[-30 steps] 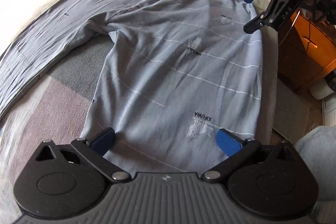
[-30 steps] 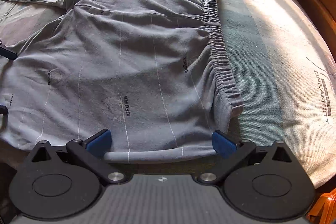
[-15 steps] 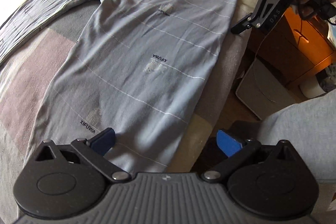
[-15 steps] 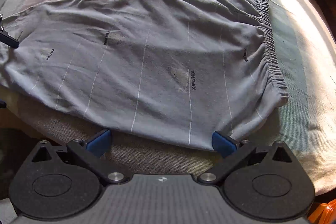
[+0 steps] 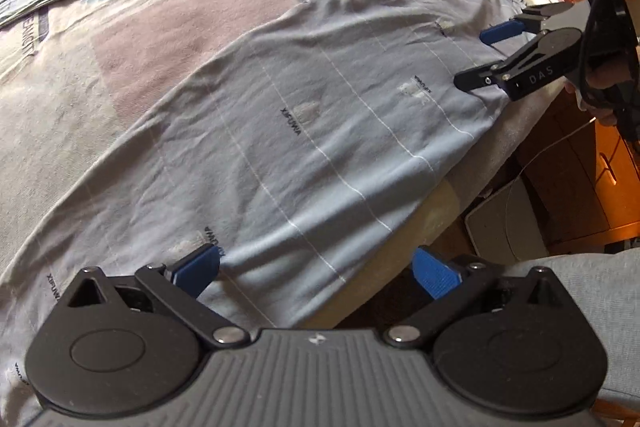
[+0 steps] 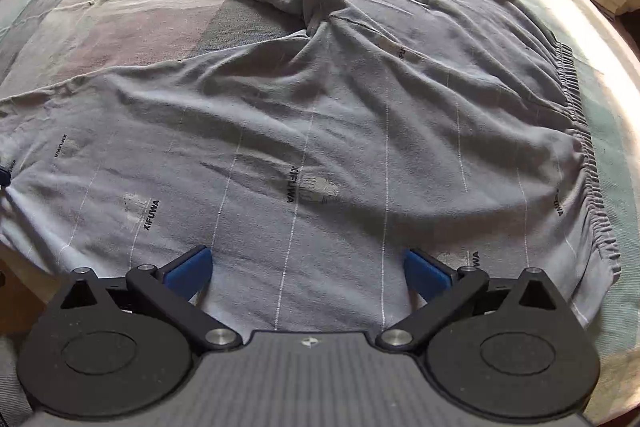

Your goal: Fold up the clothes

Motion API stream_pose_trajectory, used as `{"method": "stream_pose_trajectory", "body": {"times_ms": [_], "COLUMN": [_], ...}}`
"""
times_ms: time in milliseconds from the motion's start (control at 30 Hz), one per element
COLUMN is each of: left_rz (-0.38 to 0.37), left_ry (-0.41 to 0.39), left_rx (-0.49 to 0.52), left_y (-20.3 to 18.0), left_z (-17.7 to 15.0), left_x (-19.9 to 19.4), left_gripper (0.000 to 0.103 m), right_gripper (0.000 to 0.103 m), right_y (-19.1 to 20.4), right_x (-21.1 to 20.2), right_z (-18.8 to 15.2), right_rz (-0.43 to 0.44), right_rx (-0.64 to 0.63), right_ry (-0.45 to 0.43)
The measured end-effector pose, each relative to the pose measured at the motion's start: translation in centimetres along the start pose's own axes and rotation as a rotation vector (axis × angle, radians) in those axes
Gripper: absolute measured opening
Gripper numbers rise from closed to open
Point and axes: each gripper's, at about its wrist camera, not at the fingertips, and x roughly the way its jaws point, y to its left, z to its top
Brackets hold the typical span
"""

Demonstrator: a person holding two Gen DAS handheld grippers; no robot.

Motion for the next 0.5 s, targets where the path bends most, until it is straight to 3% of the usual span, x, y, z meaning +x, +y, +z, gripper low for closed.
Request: {"method": "stream_pose_trajectory", "body": {"times_ms": [133, 233, 500], "left_rz": [0.07, 0.096, 0.174], "left_ry": [-0.044, -0.074, -0.063], "left_rx": [-0.053, 0.009, -0.091], "left_y": [1.6, 1.5, 4.6], "left_z": [0.4, -0.9, -3.9], "left_x": [0.2, 1.0, -0.3], "left_gripper": [0.102, 0.102, 0.102], "right_gripper": [0.103, 0.103, 0.103], "right_y": [0.2, 0.3, 0.2], "right_x": [0.2, 0.3, 0.3], "right_z": [0.4, 0.5, 0.1], "right_rz": [-0.011, -0.019, -0.017], "right_rx": [0.005, 0.013, 0.006], "right_ry": [0.017, 0.025, -0.002]}}
